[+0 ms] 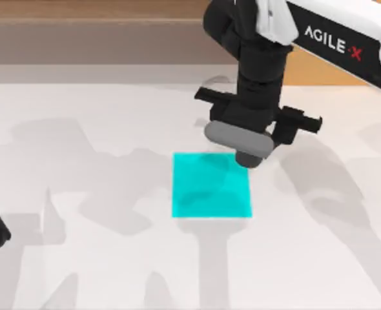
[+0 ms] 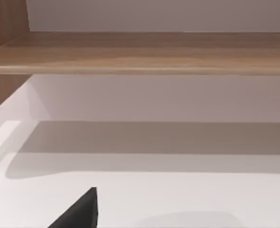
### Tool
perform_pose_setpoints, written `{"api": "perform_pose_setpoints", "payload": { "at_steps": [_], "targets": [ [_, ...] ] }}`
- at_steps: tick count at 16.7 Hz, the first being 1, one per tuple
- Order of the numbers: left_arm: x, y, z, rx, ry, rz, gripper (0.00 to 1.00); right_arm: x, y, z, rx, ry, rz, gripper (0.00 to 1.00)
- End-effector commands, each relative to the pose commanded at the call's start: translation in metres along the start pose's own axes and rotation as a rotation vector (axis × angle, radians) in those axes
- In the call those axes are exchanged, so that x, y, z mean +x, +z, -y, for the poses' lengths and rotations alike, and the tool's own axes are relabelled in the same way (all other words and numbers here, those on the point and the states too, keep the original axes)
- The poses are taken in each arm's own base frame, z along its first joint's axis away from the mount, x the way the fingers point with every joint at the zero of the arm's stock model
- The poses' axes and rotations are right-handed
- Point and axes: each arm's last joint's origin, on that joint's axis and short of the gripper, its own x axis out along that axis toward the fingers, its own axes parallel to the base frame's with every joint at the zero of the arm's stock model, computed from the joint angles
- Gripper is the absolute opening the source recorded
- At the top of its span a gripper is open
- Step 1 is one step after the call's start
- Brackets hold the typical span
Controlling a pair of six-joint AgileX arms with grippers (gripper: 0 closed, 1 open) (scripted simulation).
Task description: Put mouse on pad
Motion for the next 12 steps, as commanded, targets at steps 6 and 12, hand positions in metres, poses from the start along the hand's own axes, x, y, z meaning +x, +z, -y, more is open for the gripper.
{"api": "perform_pose_setpoints", "payload": {
  "at_steps": [6,12],
  "targets": [
    [0.000,0.000,0.000,0.000,0.000,0.000,1.00,-0.008,0.046,0.036,-0.419,-0.033,-0.044,0.00],
    [0.000,0.000,0.000,0.000,0.000,0.000,1.00,-0.009,0.047,0.036,-0.430,-0.035,-0.046,0.00]
  ]
}}
